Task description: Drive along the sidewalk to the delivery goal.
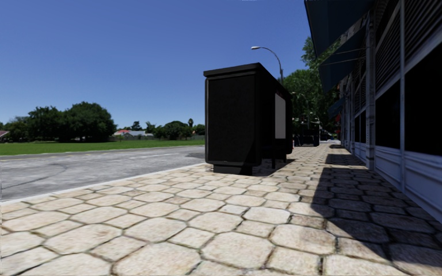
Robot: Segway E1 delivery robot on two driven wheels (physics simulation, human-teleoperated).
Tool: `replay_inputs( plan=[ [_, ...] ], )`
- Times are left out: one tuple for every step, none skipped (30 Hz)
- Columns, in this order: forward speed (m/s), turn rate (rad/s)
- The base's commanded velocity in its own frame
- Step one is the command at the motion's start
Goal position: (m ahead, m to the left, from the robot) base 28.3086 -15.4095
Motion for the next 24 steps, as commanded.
replay_inputs(
  plan=[
    [2.0,-0.67],
    [2.0,-0.67],
    [2.0,-0.67],
    [2.0,-0.67],
    [2.0,-0.67],
    [2.0,-0.67],
    [2.0,-0.67],
    [2.0,-0.67],
    [2.0,-0.67],
    [2.0,-0.67],
    [2.0,-0.67],
    [2.0,-0.67],
    [2.0,-0.67],
    [2.0,-0.66],
    [2.0,-0.66],
    [2.0,-0.66],
    [2.0,-0.64],
    [2.0,-0.6],
    [2.0,-0.6],
    [2.0,-0.55],
    [2.0,-0.53],
    [2.0,-0.51],
    [2.0,-0.51],
    [2.0,-0.51]
  ],
)
